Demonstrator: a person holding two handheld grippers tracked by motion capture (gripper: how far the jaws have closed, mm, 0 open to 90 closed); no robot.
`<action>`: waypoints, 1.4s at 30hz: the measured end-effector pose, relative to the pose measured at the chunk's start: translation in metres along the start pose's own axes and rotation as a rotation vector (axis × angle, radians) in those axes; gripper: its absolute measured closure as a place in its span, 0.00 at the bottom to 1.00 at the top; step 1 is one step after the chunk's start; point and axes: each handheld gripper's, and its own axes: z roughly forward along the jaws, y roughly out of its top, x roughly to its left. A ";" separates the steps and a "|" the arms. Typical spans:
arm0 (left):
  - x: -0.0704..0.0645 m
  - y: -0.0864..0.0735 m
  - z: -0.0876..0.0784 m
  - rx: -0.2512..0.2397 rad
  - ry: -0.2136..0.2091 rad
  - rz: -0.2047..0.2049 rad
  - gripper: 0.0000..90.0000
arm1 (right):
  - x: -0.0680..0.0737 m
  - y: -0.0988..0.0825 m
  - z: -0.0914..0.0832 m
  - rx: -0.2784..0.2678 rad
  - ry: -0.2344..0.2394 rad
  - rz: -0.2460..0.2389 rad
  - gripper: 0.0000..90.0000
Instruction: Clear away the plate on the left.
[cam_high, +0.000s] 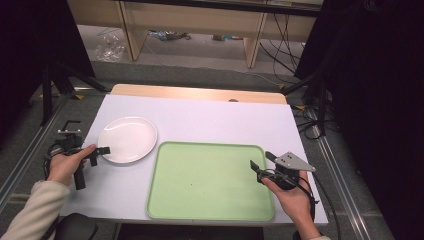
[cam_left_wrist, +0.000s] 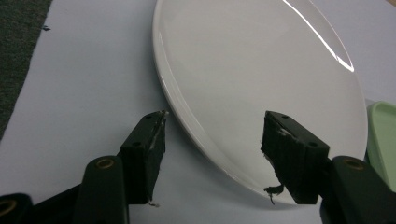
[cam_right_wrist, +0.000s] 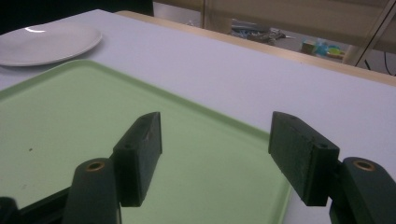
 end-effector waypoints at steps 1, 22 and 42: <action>0.000 0.001 0.001 0.001 -0.001 -0.009 0.44 | 0.000 0.000 0.000 -0.001 0.002 0.000 0.40; 0.005 0.011 0.012 0.031 -0.033 -0.109 0.52 | 0.001 0.000 0.001 -0.013 0.003 -0.002 0.40; 0.018 0.017 0.014 0.072 -0.037 -0.220 0.79 | 0.002 0.000 0.000 0.017 0.018 0.000 0.40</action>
